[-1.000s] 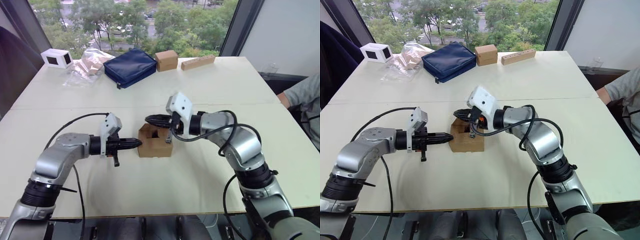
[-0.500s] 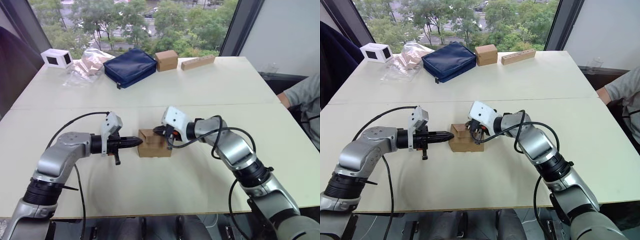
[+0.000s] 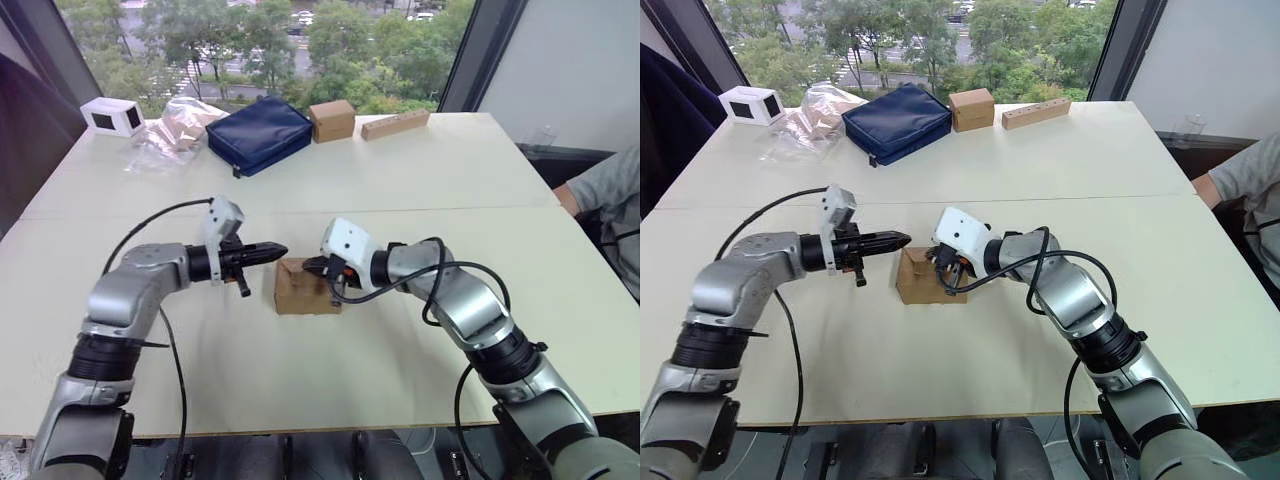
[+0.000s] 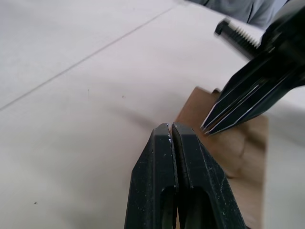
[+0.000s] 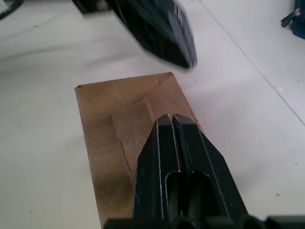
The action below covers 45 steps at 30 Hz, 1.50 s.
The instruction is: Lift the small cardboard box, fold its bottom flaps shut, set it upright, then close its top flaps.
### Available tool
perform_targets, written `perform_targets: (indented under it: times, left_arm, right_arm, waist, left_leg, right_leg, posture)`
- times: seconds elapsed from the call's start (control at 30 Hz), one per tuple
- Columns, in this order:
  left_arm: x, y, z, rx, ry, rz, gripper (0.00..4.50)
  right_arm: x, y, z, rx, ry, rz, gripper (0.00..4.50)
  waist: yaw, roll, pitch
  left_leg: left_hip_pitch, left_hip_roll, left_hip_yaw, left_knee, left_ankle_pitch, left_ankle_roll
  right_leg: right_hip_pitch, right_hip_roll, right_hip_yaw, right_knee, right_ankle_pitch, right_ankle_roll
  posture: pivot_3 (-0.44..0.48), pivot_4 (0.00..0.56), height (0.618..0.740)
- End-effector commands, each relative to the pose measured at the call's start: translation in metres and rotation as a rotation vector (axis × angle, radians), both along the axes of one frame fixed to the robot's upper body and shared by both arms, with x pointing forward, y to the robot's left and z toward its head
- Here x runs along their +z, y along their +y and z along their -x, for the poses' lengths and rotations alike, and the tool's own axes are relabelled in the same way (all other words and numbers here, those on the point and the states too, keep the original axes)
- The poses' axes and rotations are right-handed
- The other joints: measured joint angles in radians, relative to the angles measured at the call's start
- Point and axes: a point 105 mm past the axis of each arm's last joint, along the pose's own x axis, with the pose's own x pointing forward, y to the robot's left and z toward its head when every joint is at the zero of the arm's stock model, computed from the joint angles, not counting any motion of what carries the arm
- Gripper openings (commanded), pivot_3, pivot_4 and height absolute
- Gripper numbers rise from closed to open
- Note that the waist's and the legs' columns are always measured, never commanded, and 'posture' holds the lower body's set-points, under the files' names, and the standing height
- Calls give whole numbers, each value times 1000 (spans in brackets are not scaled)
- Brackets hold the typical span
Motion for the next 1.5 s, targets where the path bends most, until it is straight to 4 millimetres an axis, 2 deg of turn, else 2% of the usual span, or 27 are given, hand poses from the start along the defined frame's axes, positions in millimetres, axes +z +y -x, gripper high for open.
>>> perform_targets:
  times: [0.03,0.17,0.27,0.37,0.5,0.93,1.13,1.3,1.5]
  left_arm:
    - [2,-10,-6,-19,-55,-22,63]
    - [0,-17,-9,-27,-56,-1,63]
    - [3,-18,-11,-21,-57,27,63]
    - [3,-18,-10,-20,-53,34,63]
    - [4,-17,-9,-19,-49,40,63]
    - [11,-16,-5,-11,-36,69,63]
    - [8,-17,-3,-20,-35,53,63]
    - [5,-17,-4,-12,-36,48,63]
    - [2,-17,-5,-7,-33,48,63]
  right_arm:
    - [25,2,7,23,-84,-55,0]
    - [31,-3,20,55,-104,-57,0]
    - [22,-4,35,91,-82,-24,0]
    - [13,-4,39,91,-62,-9,0]
    - [2,-3,38,84,-52,16,0]
    - [-11,-7,23,30,-77,80,0]
    - [-5,-4,23,16,-38,21,0]
    - [4,-3,34,86,-36,-2,0]
    - [17,-10,45,128,-32,-20,0]
  waist:
    - [0,0,0]
    - [0,0,0]
    - [2,0,0]
    - [1,0,0]
    - [0,0,0]
    - [1,0,0]
    - [1,0,0]
    - [1,0,0]
    - [1,0,0]
  left_leg:
    - [0,0,0,0,0,0]
    - [0,0,0,0,0,0]
    - [0,0,0,0,0,0]
    - [0,0,0,0,0,0]
    - [0,0,0,0,0,0]
    - [0,0,0,0,0,0]
    - [0,0,0,0,0,0]
    - [0,0,0,0,0,0]
    - [0,0,0,0,0,0]
  right_leg:
    - [0,0,0,0,0,0]
    - [0,0,0,0,0,0]
    - [0,0,0,0,0,0]
    - [0,0,0,0,0,0]
    - [0,0,0,0,0,0]
    - [0,0,0,0,0,0]
    - [0,0,0,0,0,0]
    - [0,0,0,0,0,0]
    - [0,0,0,0,0,0]
  posture:
    - [0,150,740]
    - [0,150,740]
    - [0,150,740]
    - [0,150,740]
    - [0,150,740]
    - [0,150,740]
    - [0,150,740]
    - [0,150,740]
    - [0,150,740]
